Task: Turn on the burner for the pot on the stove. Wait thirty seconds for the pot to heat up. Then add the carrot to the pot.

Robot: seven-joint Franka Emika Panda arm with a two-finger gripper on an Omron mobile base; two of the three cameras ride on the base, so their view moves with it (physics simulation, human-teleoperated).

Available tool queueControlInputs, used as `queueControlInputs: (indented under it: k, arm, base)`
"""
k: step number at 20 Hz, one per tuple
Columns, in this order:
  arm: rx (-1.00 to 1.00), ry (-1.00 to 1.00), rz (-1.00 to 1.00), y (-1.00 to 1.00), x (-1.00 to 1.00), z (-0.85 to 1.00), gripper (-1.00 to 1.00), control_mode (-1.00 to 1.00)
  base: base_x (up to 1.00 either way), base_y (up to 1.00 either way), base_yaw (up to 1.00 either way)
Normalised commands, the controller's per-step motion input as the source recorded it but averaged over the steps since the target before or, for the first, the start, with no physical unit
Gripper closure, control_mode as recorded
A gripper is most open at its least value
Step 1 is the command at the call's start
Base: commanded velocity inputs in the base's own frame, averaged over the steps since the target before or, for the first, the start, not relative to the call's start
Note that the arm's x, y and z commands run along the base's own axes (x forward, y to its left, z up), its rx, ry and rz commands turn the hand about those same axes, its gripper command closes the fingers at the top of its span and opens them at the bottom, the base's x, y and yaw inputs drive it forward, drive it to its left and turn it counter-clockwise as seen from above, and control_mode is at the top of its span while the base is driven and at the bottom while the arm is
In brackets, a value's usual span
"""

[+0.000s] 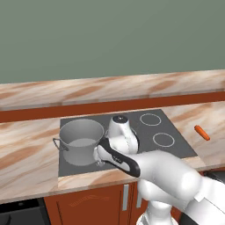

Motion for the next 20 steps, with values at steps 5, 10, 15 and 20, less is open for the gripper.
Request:
queueControlInputs:
  k: [5, 10, 15, 20]
  arm:
    - [0.00, 0.00, 0.00, 0.01, 0.09, -0.04, -1.00, -1.00]
    - [0.00, 0.00, 0.00, 0.09, 0.23, -0.04, -1.00, -1.00]
    - [0.00, 0.00, 0.00, 0.22, 0.05, -0.08, -1.00, -1.00]
    - [0.00, 0.00, 0.00, 0.15, 0.00, -0.05, -1.00, -1.00]
  base:
    - [0.00, 0.00, 0.00]
    - [0.00, 0.00, 0.00]
    - [0.00, 0.00, 0.00]
    - [0.00, 0.00, 0.00]
